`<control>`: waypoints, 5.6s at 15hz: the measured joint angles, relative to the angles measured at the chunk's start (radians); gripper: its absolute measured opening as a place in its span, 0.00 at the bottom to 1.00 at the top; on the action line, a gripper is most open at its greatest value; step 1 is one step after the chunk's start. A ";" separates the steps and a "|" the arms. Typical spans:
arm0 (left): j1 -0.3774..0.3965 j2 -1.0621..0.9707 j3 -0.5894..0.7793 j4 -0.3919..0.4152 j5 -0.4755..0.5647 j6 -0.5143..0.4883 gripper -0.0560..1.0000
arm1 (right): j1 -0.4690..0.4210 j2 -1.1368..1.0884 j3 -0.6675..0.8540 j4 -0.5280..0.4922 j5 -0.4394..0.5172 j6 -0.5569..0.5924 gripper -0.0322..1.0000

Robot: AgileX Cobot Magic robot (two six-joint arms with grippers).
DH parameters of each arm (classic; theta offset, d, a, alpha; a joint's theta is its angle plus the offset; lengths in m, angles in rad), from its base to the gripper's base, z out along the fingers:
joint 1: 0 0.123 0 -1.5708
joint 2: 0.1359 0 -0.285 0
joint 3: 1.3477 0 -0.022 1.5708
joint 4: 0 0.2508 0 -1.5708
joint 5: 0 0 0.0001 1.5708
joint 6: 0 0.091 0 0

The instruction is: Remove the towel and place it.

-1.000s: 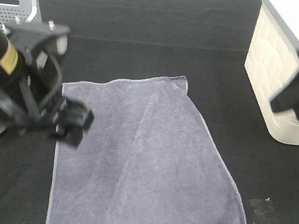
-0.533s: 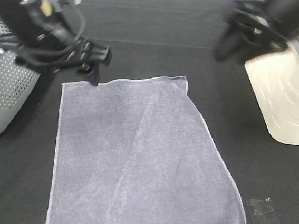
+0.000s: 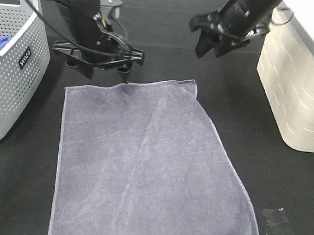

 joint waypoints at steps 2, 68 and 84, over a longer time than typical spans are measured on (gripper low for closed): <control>0.000 0.058 -0.071 0.000 0.040 0.012 0.75 | 0.000 0.093 -0.044 -0.037 -0.029 0.000 0.48; 0.095 0.215 -0.103 0.065 -0.050 -0.106 0.61 | 0.001 0.171 -0.070 -0.436 -0.169 0.282 0.03; 0.096 0.201 -0.123 0.119 -0.106 -0.079 0.05 | 0.001 0.171 -0.070 -0.471 -0.177 0.282 0.03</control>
